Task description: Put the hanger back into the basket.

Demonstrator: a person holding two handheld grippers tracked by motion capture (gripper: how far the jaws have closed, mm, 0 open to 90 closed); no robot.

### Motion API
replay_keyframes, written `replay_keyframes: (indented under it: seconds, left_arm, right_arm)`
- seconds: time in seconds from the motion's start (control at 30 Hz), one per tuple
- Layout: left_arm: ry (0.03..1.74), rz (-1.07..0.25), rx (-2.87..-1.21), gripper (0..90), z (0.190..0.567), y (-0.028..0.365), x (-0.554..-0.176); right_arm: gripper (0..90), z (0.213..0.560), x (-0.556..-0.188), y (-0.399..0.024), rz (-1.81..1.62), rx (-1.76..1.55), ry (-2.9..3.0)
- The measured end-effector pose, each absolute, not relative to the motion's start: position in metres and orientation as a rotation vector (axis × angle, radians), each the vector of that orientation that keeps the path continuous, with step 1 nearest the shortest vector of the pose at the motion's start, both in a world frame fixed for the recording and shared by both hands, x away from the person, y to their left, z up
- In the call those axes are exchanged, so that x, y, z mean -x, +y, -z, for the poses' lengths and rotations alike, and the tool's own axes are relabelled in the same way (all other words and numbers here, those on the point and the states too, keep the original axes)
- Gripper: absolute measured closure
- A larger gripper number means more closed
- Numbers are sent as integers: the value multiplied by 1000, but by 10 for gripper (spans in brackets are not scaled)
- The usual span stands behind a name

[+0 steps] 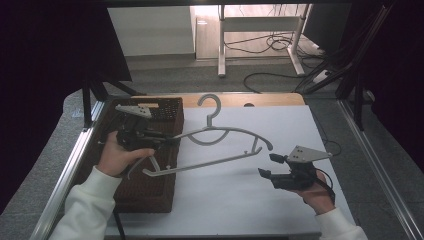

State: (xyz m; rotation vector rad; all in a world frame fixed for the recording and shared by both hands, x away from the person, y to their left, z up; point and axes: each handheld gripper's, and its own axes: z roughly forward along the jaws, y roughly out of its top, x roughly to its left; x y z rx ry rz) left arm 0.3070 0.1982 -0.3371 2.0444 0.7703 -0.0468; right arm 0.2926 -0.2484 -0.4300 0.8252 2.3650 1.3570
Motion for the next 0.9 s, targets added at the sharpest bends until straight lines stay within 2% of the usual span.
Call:
replay_keyframes:
  seconds: [0.37,0.9]
  left_arm:
    - [821,-8,-1967,797,341,226,-298]
    - [904,-198,-1879,797,338,271,-264]
  right_arm:
    - [284,445,-299,-253,-1244,-932,2378]
    - [256,451,-303,-254,-1174,-958,2402]
